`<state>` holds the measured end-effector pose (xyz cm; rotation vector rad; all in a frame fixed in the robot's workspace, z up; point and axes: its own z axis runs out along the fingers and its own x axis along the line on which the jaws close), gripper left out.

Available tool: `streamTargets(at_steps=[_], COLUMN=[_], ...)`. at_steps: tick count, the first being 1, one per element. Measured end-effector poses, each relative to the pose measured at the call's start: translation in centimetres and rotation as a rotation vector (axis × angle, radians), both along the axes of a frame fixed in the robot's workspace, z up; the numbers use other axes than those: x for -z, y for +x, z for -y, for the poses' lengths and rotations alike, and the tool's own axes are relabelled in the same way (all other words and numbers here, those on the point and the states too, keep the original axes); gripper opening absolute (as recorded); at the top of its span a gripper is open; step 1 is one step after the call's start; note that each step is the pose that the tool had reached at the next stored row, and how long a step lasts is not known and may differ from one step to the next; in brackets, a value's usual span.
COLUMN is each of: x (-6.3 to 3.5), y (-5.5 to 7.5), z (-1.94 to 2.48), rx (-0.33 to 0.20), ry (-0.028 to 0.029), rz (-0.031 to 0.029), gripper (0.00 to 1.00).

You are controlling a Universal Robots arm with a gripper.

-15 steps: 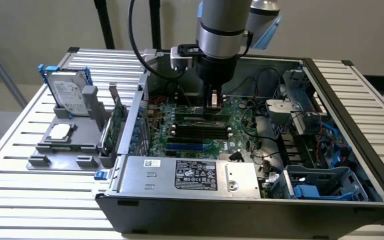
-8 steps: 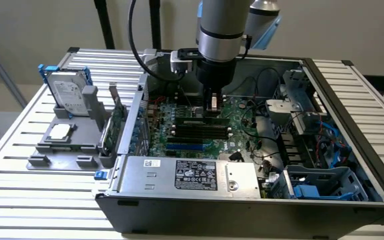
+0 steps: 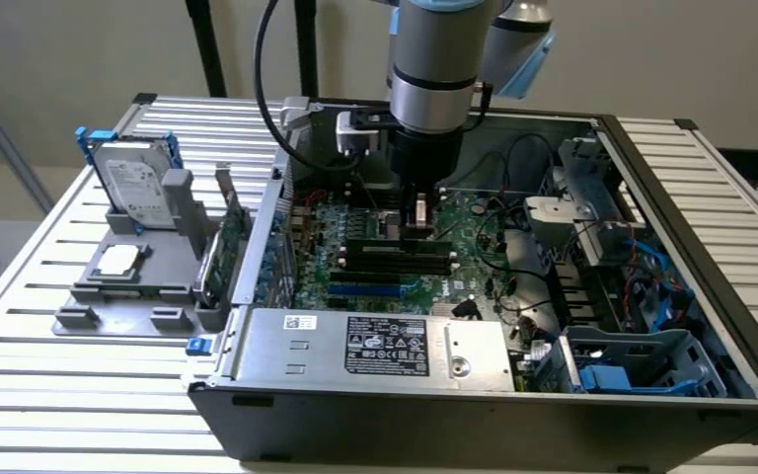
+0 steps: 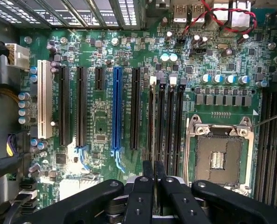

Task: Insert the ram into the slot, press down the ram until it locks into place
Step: 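Insert the ram into the slot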

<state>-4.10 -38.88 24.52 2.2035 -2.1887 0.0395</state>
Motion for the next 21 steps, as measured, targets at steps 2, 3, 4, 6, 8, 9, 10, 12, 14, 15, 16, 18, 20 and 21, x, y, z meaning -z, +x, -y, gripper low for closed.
streamTargets(at_steps=[2,3,4,6,8,9,10,12,14,15,16,18,20,21], x=[0.27,0.39,0.45,0.56,0.59,0.6,0.61,0.63,0.64,0.65,0.65,0.64,0.65,0.65], y=[0.0,0.0,0.0,0.0,0.0,0.0,0.0,0.0,0.0,0.0,0.01,0.0,0.0,0.0], z=[-0.05,-0.1,-0.17,-0.34,-0.44,-0.47,-0.53,-0.64,-0.71,-0.72,-0.72,-0.72,-0.73,-0.73], rx=[0.0,0.0,0.0,0.0,0.0,0.0,0.0,0.0,0.001,0.001,0.001,0.001,0.001,0.001], ry=[-0.0053,-0.0081,-0.0107,-0.0121,-0.0135,-0.0144,-0.0158,-0.0193,-0.0248,-0.0287,-0.0307,-0.0322,-0.0333,-0.0341], rz=[0.0002,0.0003,0.0002,0.0004,0.0003,0.0003,0.0004,0.0003,0.0003,0.0004,0.0004,0.0002,0.0004,0.0003], gripper=[0.13,0.13,0.13,0.13,0.13,0.13,0.13,0.13,0.13,0.13,0.13,0.13,0.13,0.13])
